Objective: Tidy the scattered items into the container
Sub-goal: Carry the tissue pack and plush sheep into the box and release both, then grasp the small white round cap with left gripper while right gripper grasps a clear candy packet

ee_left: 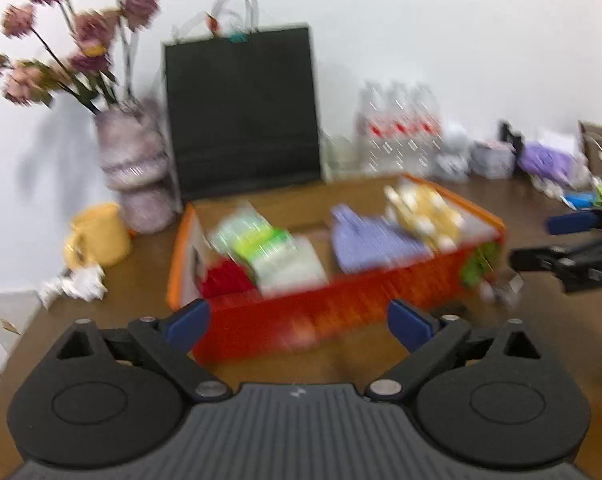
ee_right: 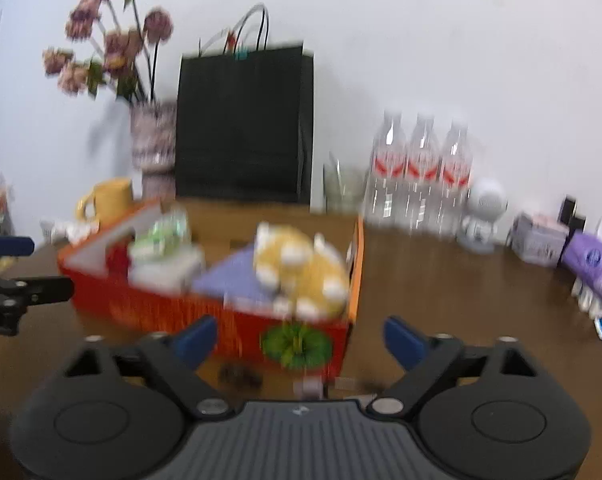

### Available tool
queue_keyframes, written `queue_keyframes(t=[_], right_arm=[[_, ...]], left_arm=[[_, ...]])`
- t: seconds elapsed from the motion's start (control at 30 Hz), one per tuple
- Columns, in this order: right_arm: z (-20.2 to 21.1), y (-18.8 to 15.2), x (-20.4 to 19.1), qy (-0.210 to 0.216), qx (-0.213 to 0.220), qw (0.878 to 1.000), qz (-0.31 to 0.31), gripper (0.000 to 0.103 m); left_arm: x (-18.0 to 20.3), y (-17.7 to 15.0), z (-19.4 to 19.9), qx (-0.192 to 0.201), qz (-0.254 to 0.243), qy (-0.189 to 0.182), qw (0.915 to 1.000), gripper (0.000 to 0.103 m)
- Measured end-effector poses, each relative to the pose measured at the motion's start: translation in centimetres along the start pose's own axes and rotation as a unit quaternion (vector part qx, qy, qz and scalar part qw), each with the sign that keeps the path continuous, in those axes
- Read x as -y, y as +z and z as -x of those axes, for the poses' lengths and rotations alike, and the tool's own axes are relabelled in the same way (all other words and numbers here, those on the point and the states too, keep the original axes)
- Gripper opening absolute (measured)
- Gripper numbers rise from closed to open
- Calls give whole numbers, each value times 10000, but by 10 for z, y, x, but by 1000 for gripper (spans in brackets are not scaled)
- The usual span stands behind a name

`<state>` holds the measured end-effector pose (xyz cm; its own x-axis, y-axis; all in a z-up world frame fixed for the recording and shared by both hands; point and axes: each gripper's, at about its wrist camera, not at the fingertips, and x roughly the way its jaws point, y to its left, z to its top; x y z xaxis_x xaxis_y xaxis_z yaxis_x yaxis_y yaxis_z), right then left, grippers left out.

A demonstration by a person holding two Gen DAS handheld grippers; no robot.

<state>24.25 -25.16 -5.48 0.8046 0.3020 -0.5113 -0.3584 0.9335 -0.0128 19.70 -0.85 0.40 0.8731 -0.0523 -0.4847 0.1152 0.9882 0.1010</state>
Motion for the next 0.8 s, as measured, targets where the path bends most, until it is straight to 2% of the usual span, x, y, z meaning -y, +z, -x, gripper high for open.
queue_keyframes(t=[0.1, 0.2, 0.47, 0.57, 0.8], right_arm=[[-10, -13, 0, 33, -220, 9997, -71, 57], [-21, -17, -1, 86, -325, 9994, -109, 44], [-40, -26, -5, 43, -594, 9982, -39, 32], [-45, -28, -5, 26, -660, 9978, -19, 28], [-47, -28, 1, -83, -693, 9973, -214, 27]], left_arm=[[13, -15, -6, -349, 4, -130, 9993, 91], [25, -27, -17, -657, 4, -264, 9975, 78], [19, -39, -31, -1064, 286, -516, 9926, 51], [18, -39, -33, -1095, 309, -590, 9918, 48], [17, -38, -33, -1071, 368, -747, 9908, 47]])
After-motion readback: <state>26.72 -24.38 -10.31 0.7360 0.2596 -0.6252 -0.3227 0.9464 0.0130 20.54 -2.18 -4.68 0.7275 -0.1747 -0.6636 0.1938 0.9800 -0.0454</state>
